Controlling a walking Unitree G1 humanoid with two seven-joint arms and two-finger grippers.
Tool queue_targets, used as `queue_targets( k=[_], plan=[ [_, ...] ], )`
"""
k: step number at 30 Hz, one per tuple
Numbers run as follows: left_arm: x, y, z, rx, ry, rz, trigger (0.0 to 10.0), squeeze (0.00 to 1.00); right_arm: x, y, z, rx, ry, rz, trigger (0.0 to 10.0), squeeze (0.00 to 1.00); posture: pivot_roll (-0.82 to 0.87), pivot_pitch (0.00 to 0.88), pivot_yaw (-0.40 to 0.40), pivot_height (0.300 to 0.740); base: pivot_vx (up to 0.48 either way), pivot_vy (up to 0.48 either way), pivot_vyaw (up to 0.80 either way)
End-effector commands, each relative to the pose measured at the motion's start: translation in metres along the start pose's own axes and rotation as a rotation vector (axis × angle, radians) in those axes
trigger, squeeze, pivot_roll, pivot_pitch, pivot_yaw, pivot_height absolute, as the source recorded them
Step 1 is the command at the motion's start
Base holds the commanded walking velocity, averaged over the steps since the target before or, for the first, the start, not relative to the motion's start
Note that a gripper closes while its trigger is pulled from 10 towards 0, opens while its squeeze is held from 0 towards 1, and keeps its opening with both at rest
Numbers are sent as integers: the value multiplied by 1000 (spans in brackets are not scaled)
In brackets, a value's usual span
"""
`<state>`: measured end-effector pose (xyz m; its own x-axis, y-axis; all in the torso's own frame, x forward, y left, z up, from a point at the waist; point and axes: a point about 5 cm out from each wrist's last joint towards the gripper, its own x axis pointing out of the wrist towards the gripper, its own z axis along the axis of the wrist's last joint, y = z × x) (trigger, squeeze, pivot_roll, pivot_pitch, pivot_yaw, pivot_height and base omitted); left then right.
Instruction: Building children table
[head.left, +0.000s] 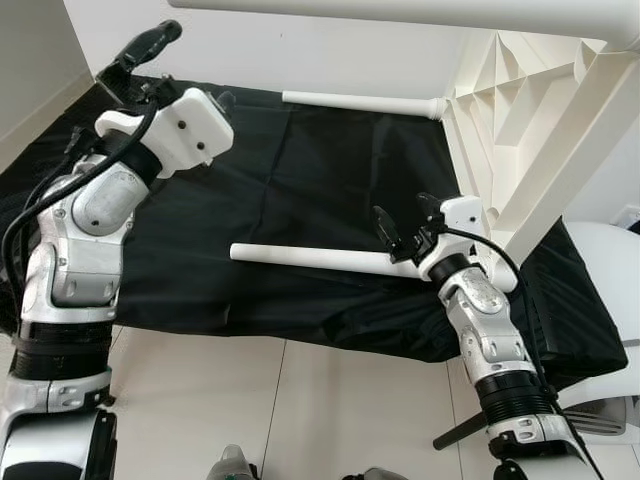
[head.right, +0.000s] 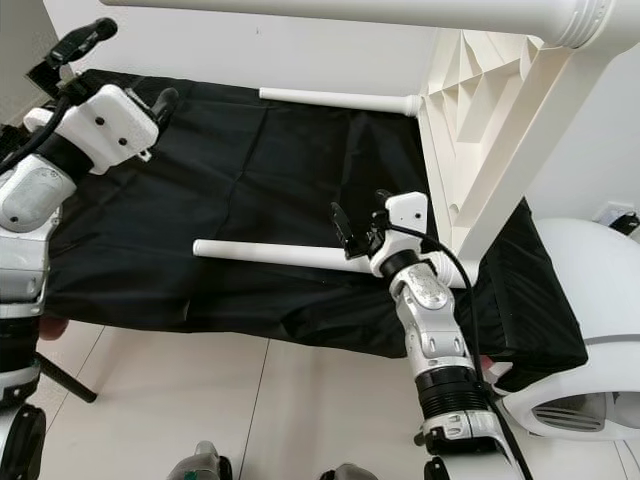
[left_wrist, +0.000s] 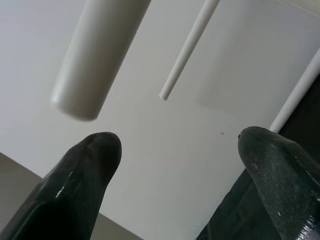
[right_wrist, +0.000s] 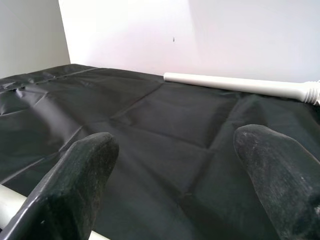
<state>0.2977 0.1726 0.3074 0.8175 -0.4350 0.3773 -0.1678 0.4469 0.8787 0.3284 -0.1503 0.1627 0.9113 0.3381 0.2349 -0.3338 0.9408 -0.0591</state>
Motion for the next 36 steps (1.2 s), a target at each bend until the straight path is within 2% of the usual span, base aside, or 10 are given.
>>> queue_targets(
  k=[1,8,13,15,18,27,32,36],
  plan=[
    [-7,15,0,35,23,158,10000,0,0,-4,-2,3,17,-8,10000,0,60,0,-96,740,0,0,0],
    [-19,25,-2,79,78,209,10000,0,6,0,-3,10,21,9,10000,0,88,0,-110,740,0,0,0],
    [-21,38,-3,142,85,246,10000,0,10,4,-4,19,24,21,10000,0,109,0,-117,740,0,0,0],
    [-21,39,-2,149,85,246,10000,0,10,4,-4,19,24,23,10000,0,109,0,-117,740,0,0,0],
    [-6,42,8,182,1,219,10000,0,14,7,-4,29,20,30,10000,0,121,0,-115,740,0,0,0],
    [9,40,20,213,-85,173,10000,0,15,7,-5,35,18,24,10000,0,115,0,-105,740,0,0,0],
    [23,29,32,214,-176,102,10000,0,10,4,-4,34,15,2,10000,0,97,5,-85,740,0,0,0],
    [26,31,34,235,-194,96,10000,0,7,4,-3,39,7,-6,10000,0,90,8,-74,740,0,0,0]
  ],
)
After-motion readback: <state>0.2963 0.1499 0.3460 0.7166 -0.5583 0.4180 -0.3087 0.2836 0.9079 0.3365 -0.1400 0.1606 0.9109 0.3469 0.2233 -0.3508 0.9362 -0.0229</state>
